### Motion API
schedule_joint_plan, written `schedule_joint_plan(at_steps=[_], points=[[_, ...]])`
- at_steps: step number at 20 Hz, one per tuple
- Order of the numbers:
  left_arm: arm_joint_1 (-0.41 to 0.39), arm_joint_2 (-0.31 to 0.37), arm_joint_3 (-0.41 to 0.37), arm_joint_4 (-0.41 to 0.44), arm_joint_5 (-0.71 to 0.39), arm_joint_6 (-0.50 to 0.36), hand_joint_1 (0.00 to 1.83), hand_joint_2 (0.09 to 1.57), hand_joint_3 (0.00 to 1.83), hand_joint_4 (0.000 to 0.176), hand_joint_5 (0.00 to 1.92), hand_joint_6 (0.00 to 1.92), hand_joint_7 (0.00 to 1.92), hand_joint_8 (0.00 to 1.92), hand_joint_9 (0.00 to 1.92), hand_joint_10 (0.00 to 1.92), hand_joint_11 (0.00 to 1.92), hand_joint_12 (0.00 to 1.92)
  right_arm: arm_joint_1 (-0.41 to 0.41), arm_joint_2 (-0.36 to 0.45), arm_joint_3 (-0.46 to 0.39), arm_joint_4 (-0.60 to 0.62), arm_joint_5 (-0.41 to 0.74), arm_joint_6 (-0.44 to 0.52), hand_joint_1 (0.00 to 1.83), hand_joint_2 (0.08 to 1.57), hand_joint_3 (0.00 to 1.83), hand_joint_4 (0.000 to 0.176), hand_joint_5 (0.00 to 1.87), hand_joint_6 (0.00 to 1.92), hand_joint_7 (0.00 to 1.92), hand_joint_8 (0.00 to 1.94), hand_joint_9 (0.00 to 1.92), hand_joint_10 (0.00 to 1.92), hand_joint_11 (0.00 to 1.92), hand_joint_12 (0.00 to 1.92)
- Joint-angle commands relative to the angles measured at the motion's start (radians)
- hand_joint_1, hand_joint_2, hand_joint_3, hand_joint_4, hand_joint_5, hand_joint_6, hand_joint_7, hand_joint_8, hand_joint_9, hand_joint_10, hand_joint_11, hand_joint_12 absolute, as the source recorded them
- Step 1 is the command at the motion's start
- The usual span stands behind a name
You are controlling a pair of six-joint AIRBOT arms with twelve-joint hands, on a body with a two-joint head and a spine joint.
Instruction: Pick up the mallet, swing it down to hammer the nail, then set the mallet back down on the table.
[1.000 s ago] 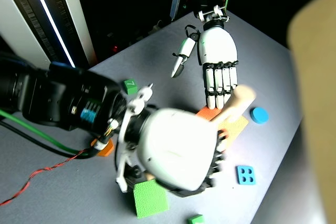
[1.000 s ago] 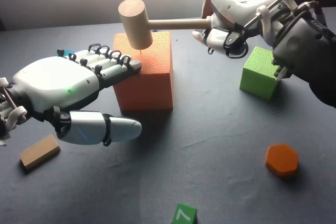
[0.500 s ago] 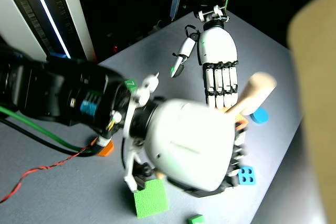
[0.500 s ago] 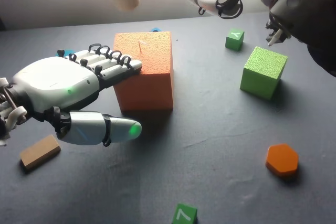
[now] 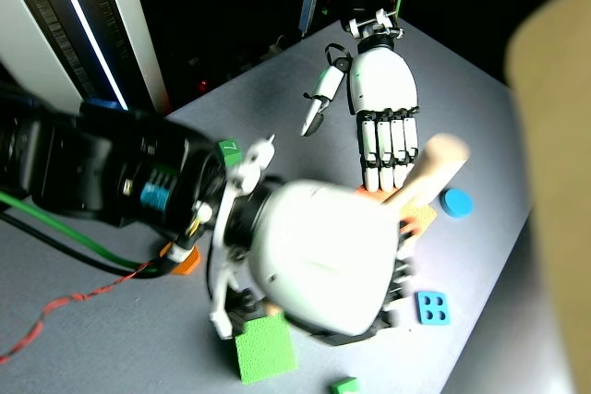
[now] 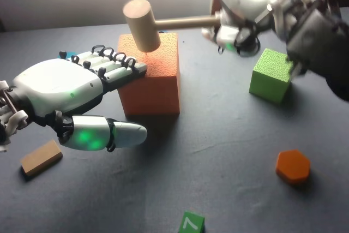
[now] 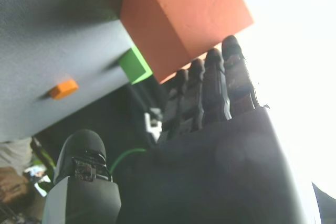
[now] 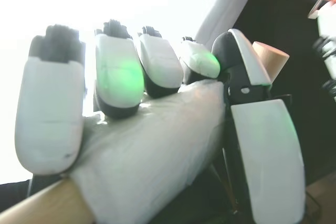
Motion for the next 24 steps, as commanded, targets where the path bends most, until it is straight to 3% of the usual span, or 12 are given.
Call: schedule_joint_plan(at_steps=[1,5,18,24], points=[[-0.007,-0.004,0.000,0.003,-0.062,-0.005,0.00,1.16,0.00,0.000,0.10,0.01,0.11,0.01,0.09,0.00,0.02,0.12,-0.006,0.009,0.008,-0.057,0.102,-0.024,0.56,1.54,0.00,0.176,1.37,1.92,1.58,1.94,1.72,1.92,1.89,1.92],[-0.006,-0.004,-0.001,0.003,-0.062,-0.005,0.00,1.15,0.00,0.000,0.10,0.00,0.11,0.00,0.09,0.00,0.03,0.13,-0.055,0.011,0.015,-0.058,0.104,-0.023,0.61,1.52,0.00,0.176,1.36,1.92,1.59,1.94,1.73,1.92,1.90,1.92],[-0.006,-0.003,-0.002,0.003,-0.062,-0.005,0.00,1.15,0.00,0.000,0.10,0.01,0.11,0.00,0.09,0.00,0.02,0.15,0.048,0.046,-0.016,-0.057,0.099,-0.014,0.54,1.53,0.00,0.176,1.40,1.92,1.61,1.94,1.74,1.92,1.91,1.92],[-0.004,-0.003,-0.004,0.003,-0.062,-0.006,0.00,1.15,0.00,0.000,0.10,0.01,0.11,0.01,0.09,0.01,0.01,0.16,0.070,0.161,-0.153,-0.057,0.066,-0.035,0.56,1.53,0.00,0.176,1.39,1.92,1.60,1.94,1.74,1.92,1.91,1.92]])
